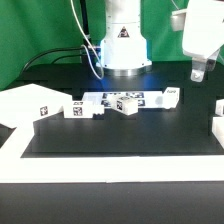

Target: Assemble one leg

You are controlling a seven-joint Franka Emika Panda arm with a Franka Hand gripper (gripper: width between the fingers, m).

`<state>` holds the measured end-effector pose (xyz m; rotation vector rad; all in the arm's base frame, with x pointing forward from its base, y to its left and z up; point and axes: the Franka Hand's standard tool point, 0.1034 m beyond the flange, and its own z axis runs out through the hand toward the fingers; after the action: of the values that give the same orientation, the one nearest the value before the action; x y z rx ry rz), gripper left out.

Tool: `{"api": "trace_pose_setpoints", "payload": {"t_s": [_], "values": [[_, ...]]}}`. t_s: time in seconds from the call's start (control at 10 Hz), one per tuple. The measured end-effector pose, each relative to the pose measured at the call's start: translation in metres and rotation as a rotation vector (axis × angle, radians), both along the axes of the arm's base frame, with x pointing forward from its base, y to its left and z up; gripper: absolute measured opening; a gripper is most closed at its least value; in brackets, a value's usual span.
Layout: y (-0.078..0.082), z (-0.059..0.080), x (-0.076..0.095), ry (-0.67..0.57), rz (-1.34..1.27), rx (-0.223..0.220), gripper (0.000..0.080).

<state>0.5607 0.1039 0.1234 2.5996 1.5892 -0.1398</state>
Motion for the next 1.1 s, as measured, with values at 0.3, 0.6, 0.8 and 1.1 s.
{"api": "trace_pose_setpoints", "payload": {"t_s": [0.3,0.6,0.8,1.1], "values": [[-0.001,0.000,0.000,-0.001,0.007,-0.005,0.0650],[-0.001,0.000,0.000,-0.001,0.007,-0.005,0.0650],[-0.007,0.001,-0.002,-0.002,0.014,-0.005,0.0650],[-0.090,0.023,-0.040,0.019,-0.046,-0.030,0.0650]]}}
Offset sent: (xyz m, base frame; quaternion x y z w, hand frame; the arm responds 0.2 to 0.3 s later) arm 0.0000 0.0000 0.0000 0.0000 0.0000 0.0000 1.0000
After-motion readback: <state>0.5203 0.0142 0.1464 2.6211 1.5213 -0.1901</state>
